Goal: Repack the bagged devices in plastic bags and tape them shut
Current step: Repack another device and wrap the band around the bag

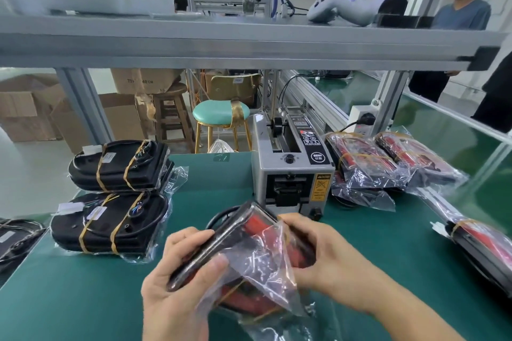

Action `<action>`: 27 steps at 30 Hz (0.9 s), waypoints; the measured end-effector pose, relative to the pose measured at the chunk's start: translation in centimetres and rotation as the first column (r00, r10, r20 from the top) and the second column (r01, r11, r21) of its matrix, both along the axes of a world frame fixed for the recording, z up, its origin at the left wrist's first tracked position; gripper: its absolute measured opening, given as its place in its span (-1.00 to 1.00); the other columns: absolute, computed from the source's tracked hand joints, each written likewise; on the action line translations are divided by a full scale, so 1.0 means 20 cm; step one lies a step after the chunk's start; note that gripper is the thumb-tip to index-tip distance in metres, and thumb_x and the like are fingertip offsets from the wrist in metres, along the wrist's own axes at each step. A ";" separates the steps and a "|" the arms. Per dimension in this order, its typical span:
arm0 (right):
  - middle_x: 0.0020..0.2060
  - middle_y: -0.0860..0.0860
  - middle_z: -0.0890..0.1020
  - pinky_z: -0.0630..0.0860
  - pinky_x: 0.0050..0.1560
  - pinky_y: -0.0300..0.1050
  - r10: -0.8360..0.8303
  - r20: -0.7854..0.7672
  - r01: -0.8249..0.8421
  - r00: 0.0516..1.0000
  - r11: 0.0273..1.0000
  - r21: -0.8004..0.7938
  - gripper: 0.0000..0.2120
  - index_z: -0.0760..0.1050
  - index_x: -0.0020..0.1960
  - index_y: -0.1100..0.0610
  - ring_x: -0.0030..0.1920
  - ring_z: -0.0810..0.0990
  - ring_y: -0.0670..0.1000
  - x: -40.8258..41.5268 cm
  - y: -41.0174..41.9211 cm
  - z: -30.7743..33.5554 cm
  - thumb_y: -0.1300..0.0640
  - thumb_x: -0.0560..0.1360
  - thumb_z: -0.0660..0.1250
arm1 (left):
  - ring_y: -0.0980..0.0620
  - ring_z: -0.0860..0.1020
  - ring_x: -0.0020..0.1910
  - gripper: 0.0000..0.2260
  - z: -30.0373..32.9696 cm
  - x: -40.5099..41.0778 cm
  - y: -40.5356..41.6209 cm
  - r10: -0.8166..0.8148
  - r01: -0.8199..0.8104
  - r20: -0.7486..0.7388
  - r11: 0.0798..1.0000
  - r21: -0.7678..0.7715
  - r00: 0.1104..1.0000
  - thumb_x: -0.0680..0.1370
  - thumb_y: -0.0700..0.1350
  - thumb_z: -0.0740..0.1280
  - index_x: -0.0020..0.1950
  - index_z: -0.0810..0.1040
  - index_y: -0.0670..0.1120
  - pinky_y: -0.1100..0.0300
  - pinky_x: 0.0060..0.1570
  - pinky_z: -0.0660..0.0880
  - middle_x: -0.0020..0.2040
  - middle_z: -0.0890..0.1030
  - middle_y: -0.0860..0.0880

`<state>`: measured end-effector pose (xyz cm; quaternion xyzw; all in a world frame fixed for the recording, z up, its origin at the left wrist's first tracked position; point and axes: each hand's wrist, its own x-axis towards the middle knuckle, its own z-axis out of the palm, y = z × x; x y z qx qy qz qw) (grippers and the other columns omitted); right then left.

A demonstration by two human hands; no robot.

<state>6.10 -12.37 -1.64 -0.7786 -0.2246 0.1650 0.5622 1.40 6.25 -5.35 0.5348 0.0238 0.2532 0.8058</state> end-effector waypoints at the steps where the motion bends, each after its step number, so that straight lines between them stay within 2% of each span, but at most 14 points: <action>1: 0.09 -0.08 0.63 0.51 0.21 -0.02 -0.051 0.124 0.061 0.991 0.996 -0.071 -0.45 0.49 0.25 -0.02 0.10 0.62 -0.02 0.01 -0.02 0.02 0.19 0.32 0.58 | 0.12 0.58 -0.19 -0.59 -0.01 0.00 0.02 -0.033 0.034 -0.032 0.998 0.044 0.999 0.00 -0.41 0.47 -0.23 0.72 -0.08 0.22 -0.20 0.51 -0.07 0.54 -0.06; 2: 0.07 -0.16 0.60 0.49 0.18 -0.07 -0.077 0.268 0.130 0.960 0.974 -0.185 -0.44 0.48 0.25 -0.08 0.07 0.59 -0.10 0.01 -0.03 0.03 0.11 0.30 0.57 | 0.11 0.57 -0.09 -0.54 -0.02 0.00 0.05 -0.038 0.043 -0.039 0.992 0.120 0.998 0.01 -0.45 0.43 -0.20 0.72 -0.05 0.18 -0.07 0.44 -0.05 0.57 -0.04; 4: 0.05 -0.25 0.55 0.43 0.15 -0.07 -0.030 0.540 0.295 0.841 0.863 -0.410 -0.41 0.46 0.26 -0.14 0.06 0.51 -0.18 0.03 -0.06 0.05 0.00 0.26 0.54 | 0.15 0.53 0.08 -0.60 0.00 0.00 0.10 -0.045 0.041 0.013 0.971 0.234 0.999 0.16 -0.33 0.39 -0.11 0.72 0.03 0.16 0.09 0.33 0.05 0.61 0.02; 6: 0.06 -0.26 0.54 0.39 0.16 -0.06 0.024 0.610 0.351 0.792 0.800 -0.487 -0.41 0.45 0.27 -0.15 0.06 0.48 -0.19 0.04 -0.05 0.07 0.00 0.27 0.52 | 0.21 0.49 0.22 -0.63 0.02 0.01 0.11 -0.079 0.063 0.028 0.928 0.367 0.997 0.25 -0.10 0.44 0.03 0.68 0.13 0.20 0.22 0.35 0.17 0.59 0.07; 8: 0.05 -0.27 0.54 0.40 0.16 -0.06 0.007 0.563 0.307 0.827 0.832 -0.462 -0.41 0.46 0.26 -0.15 0.05 0.48 -0.19 0.04 -0.04 0.07 0.03 0.27 0.54 | 0.23 0.43 0.31 -0.54 0.04 0.03 0.08 -0.129 0.124 -0.027 0.843 0.524 0.991 0.25 0.09 0.45 0.15 0.59 0.24 0.34 0.29 0.31 0.25 0.54 0.15; 10: 0.03 -0.28 0.54 0.42 0.13 -0.05 0.019 0.529 0.256 0.848 0.860 -0.441 -0.42 0.46 0.24 -0.14 0.03 0.49 -0.20 0.04 -0.03 0.05 0.03 0.26 0.55 | 0.21 0.41 0.33 -0.45 0.03 0.04 0.05 -0.192 0.215 -0.100 0.801 0.559 0.976 0.22 0.13 0.49 0.21 0.53 0.29 0.32 0.32 0.31 0.28 0.52 0.18; 13: 0.02 -0.29 0.55 0.45 0.08 -0.03 0.044 0.502 0.206 0.864 0.878 -0.431 -0.43 0.47 0.21 -0.15 0.01 0.51 -0.21 0.05 0.00 0.02 0.02 0.25 0.55 | 0.11 0.53 0.23 -0.43 0.01 0.05 0.03 -0.260 0.309 -0.167 0.815 0.490 0.951 0.21 0.08 0.53 0.21 0.55 0.23 0.17 0.26 0.38 0.21 0.59 0.10; 17: 0.02 -0.30 0.56 0.44 0.10 -0.06 0.031 0.440 0.173 0.897 0.893 -0.416 -0.40 0.47 0.23 -0.16 0.00 0.51 -0.23 0.08 0.01 -0.02 0.02 0.22 0.55 | 0.07 0.60 0.11 -0.46 -0.04 0.05 0.04 -0.214 0.265 -0.161 0.853 0.450 0.963 0.16 0.06 0.55 0.13 0.60 0.19 0.35 0.11 0.46 0.11 0.65 0.04; 19: 0.03 -0.38 0.51 0.34 0.18 -0.21 0.042 0.439 0.169 0.897 0.886 -0.431 -0.34 0.44 0.28 -0.18 0.06 0.40 -0.37 0.09 0.02 -0.04 -0.01 0.23 0.56 | 0.05 0.62 0.06 -0.47 -0.07 0.06 0.04 -0.187 0.231 -0.143 0.872 0.431 0.972 0.13 0.03 0.57 0.10 0.64 0.12 0.36 0.07 0.47 0.08 0.66 -0.01; 21: 0.07 -0.48 0.40 0.15 0.22 -0.37 0.081 0.407 0.133 0.910 0.872 -0.471 -0.29 0.35 0.34 -0.25 0.14 0.17 -0.53 0.09 0.01 -0.04 -0.08 0.25 0.54 | 0.03 0.65 -0.02 -0.46 -0.11 0.06 0.04 -0.157 0.197 -0.129 0.893 0.405 0.979 0.10 -0.06 0.62 0.08 0.66 0.03 0.36 0.00 0.51 0.02 0.68 -0.05; 23: 0.16 -0.52 0.36 0.11 0.27 -0.42 0.069 0.324 0.091 0.944 0.886 -0.454 -0.33 0.33 0.31 -0.34 0.23 0.13 -0.52 0.10 -0.04 -0.03 -0.18 0.25 0.48 | 0.03 0.66 -0.12 -0.37 -0.16 0.05 0.06 -0.104 0.144 -0.125 0.913 0.381 0.987 0.00 -0.22 0.68 0.05 0.67 -0.01 0.35 -0.05 0.54 -0.04 0.70 -0.09; 25: 0.12 -0.45 0.49 0.27 0.17 -0.49 -0.148 0.208 0.199 0.967 0.948 -0.250 -0.57 0.51 0.20 -0.28 0.19 0.39 -0.41 0.13 -0.08 -0.02 -0.16 0.34 0.46 | 0.02 0.67 -0.19 -0.42 -0.19 0.03 0.07 -0.034 0.071 -0.104 0.921 0.382 0.994 0.01 -0.19 0.62 0.02 0.69 0.00 0.36 -0.08 0.55 -0.09 0.71 -0.08; 26: 0.01 -0.37 0.60 0.37 0.05 -0.48 -0.325 0.124 0.338 0.938 0.935 -0.111 -0.75 0.61 0.08 -0.20 0.07 0.51 -0.36 0.15 -0.10 -0.03 -0.08 0.40 0.46 | 0.01 0.67 -0.21 -0.44 -0.20 0.02 0.08 -0.005 0.043 -0.095 0.914 0.404 0.995 0.03 -0.18 0.59 0.03 0.68 0.03 0.36 -0.09 0.55 -0.11 0.71 -0.07; 27: -0.13 -0.31 0.66 0.41 -0.08 -0.45 -0.478 0.028 0.478 0.878 0.878 -0.021 -0.90 0.67 -0.05 -0.11 -0.07 0.58 -0.31 0.18 -0.11 -0.04 0.00 0.44 0.44 | 0.01 0.67 -0.22 -0.40 -0.20 0.02 0.07 0.018 0.026 -0.096 0.900 0.436 0.995 0.01 -0.18 0.62 0.04 0.67 0.05 0.37 -0.10 0.55 -0.12 0.71 -0.05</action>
